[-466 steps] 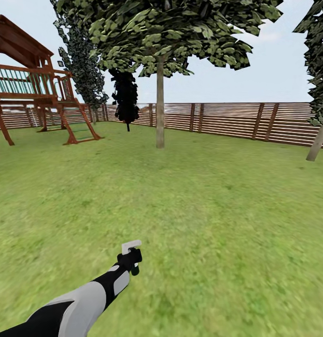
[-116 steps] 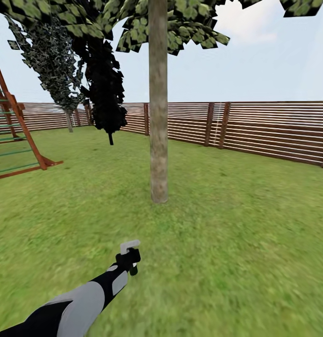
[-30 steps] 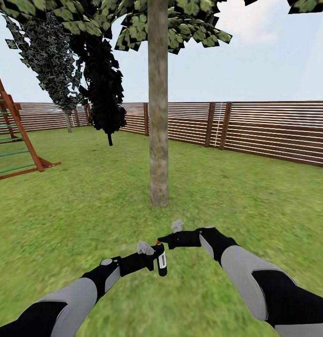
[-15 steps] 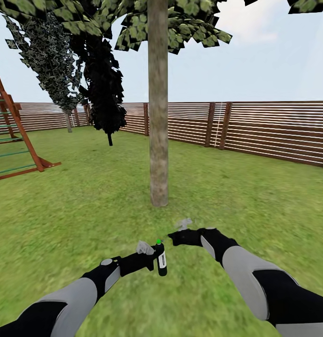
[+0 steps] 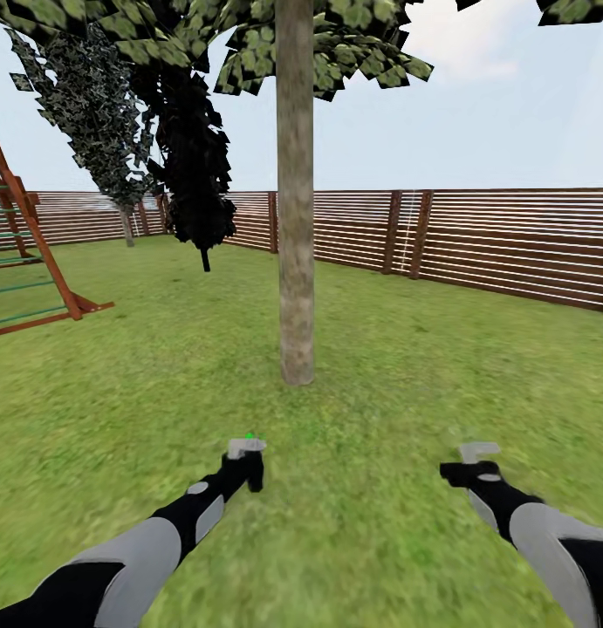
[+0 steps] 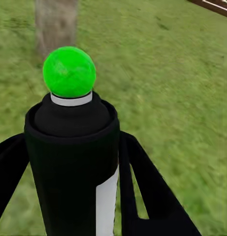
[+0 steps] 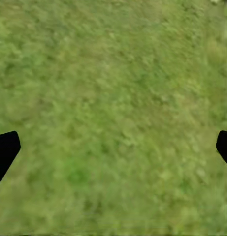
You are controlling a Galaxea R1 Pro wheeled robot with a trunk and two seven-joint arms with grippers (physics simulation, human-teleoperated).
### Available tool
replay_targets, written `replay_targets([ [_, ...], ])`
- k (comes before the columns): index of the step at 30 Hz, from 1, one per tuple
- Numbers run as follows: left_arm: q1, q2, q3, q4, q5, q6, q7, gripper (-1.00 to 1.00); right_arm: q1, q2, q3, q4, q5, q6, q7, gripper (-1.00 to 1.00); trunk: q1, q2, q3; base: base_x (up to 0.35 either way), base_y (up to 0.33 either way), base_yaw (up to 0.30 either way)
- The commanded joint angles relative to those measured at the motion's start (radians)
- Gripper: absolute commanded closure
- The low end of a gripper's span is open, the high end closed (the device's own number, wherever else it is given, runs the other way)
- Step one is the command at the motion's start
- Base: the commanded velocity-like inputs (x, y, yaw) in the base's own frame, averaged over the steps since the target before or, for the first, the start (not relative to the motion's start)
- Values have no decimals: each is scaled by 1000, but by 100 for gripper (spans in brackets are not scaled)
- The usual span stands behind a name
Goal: In the garden, pick up the pesticide atomizer on the floor and spray pesticide onto both trees until each tree trunk is fully covered.
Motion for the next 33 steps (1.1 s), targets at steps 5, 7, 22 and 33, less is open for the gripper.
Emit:
replay_targets([
  [5, -1, -8, 45, -26, 55, -5, 353, 100, 79, -4, 0, 60, 9, -95, -60, -100, 0, -1, -1, 2, 0, 0],
  [7, -1, -24, 51, -42, 61, -5, 391, 100, 116, 15, 1, 66, 7, -105, -64, -100, 0, -1, -1, 117, 0, 0],
  [22, -1, -74, 45, -55, 63, 9, 200, 100, 146, 64, 0, 70, 7, -111, -66, -100, 0, -1, -1, 329, 0, 0],
  [33, -1, -74, 48, -54, 63, 9, 201, 100, 163, 70, 0, 68, 7, -111, -67, -100, 0, -1, -1, 350, 0, 0],
])
